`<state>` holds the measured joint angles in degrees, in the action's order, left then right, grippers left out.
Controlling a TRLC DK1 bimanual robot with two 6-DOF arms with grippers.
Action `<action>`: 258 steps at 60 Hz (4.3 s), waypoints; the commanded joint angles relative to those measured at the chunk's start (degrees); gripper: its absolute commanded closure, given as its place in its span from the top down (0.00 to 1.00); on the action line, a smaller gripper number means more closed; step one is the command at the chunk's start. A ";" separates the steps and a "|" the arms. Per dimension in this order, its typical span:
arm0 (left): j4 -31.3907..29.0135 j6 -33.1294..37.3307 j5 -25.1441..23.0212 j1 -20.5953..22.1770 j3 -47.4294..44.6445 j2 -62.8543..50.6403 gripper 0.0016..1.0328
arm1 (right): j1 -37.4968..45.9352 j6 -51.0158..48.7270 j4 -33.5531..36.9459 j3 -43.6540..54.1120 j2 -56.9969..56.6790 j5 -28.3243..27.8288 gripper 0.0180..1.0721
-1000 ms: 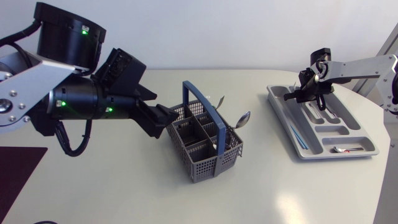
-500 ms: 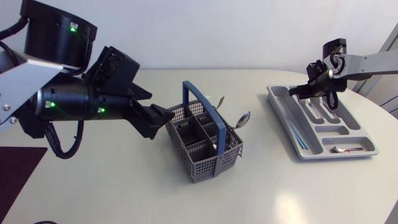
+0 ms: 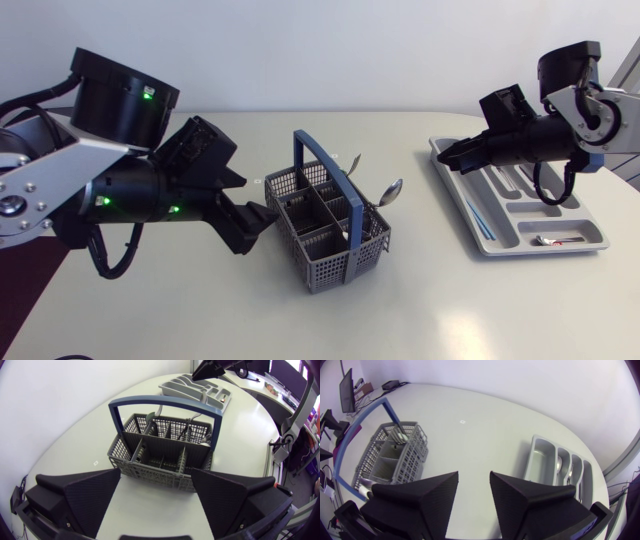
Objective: Sort the cutlery from the basket into the organizer compartments.
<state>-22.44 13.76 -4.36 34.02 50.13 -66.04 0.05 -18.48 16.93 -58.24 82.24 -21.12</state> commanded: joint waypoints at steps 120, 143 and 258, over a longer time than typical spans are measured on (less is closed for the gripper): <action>15.05 9.00 -7.15 -16.09 7.79 -31.25 0.09 | -13.94 3.63 -1.81 13.33 -1.29 -5.33 0.06; 18.04 7.60 -7.86 -15.48 14.82 -39.69 0.08 | -22.20 6.53 -0.67 14.64 -5.07 -5.33 0.05; 7.06 14.89 -8.65 -4.66 -9.08 2.41 0.38 | -47.52 15.67 10.67 4.62 -5.77 10.67 0.34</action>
<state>-15.18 27.51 -13.04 29.02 42.02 -64.75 -47.31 -4.67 28.25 -52.10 74.87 -11.14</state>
